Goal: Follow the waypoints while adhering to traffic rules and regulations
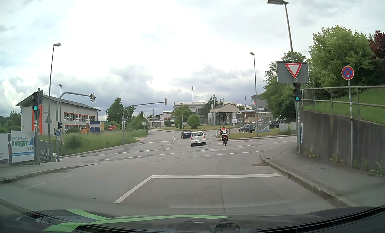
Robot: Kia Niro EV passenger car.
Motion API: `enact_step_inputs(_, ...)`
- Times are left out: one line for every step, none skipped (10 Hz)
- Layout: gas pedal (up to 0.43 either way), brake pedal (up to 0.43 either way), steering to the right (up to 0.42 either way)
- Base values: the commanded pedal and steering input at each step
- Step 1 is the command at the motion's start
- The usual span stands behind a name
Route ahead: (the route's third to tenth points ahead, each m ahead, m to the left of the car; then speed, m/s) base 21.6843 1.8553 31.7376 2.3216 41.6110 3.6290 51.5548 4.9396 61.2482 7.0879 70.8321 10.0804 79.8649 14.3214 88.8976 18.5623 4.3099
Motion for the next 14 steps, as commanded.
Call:
enact_step_inputs(0.157, 0.0, -0.004)
enact_step_inputs(0.157, 0.0, -0.004)
enact_step_inputs(0.157, 0.0, -0.004)
enact_step_inputs(0.157, 0.0, -0.004)
enact_step_inputs(0.15, 0.0, -0.004)
enact_step_inputs(0.15, 0.0, -0.004)
enact_step_inputs(0.15, 0.0, -0.004)
enact_step_inputs(0.15, 0.0, -0.004)
enact_step_inputs(0.15, 0.0, -0.004)
enact_step_inputs(0.15, 0.0, -0.004)
enact_step_inputs(0.15, 0.0, -0.004)
enact_step_inputs(0.15, 0.0, -0.004)
enact_step_inputs(0.15, 0.0, -0.004)
enact_step_inputs(0.15, 0.0, -0.004)
